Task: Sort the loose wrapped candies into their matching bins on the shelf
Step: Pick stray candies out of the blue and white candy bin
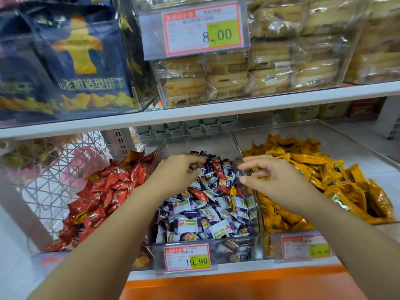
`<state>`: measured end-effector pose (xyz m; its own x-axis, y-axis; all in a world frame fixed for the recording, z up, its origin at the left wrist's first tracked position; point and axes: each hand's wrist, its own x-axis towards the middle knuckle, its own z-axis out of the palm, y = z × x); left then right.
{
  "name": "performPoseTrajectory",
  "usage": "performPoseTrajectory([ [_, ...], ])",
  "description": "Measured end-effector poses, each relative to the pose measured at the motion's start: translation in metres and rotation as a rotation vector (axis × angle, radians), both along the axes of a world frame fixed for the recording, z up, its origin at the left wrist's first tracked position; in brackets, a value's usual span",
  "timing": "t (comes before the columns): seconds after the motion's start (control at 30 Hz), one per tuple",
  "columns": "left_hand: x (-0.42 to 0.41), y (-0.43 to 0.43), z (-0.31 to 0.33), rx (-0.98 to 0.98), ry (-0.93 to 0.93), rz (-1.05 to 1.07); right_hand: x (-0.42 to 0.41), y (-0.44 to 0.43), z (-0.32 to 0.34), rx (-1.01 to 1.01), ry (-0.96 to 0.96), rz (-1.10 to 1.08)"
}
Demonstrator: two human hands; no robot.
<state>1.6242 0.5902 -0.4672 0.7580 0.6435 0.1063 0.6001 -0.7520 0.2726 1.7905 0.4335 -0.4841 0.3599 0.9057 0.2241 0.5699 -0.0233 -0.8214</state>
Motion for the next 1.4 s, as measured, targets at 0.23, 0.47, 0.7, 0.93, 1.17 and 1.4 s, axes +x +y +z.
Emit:
performPoseTrajectory([
  [0.23,0.041,-0.019,-0.024,0.076,0.224,-0.119,-0.001,-0.001,0.001,-0.005,-0.011,-0.001],
  [0.47,0.064,-0.033,-0.025,-0.011,0.344,-0.101,0.0,-0.001,0.0,0.014,-0.008,0.002],
  [0.7,0.06,-0.037,-0.023,0.018,0.191,-0.137,-0.001,-0.002,0.002,0.004,-0.03,-0.011],
  [0.93,0.027,-0.034,-0.006,0.18,-0.296,0.028,-0.002,-0.004,0.002,0.009,-0.015,-0.041],
  [1.17,0.052,-0.052,0.033,0.056,-0.694,0.074,0.002,-0.01,0.014,0.301,0.043,-0.37],
  [1.4,0.07,-0.055,0.031,-0.208,-0.439,-0.164,0.004,-0.011,0.013,0.379,0.013,-0.431],
])
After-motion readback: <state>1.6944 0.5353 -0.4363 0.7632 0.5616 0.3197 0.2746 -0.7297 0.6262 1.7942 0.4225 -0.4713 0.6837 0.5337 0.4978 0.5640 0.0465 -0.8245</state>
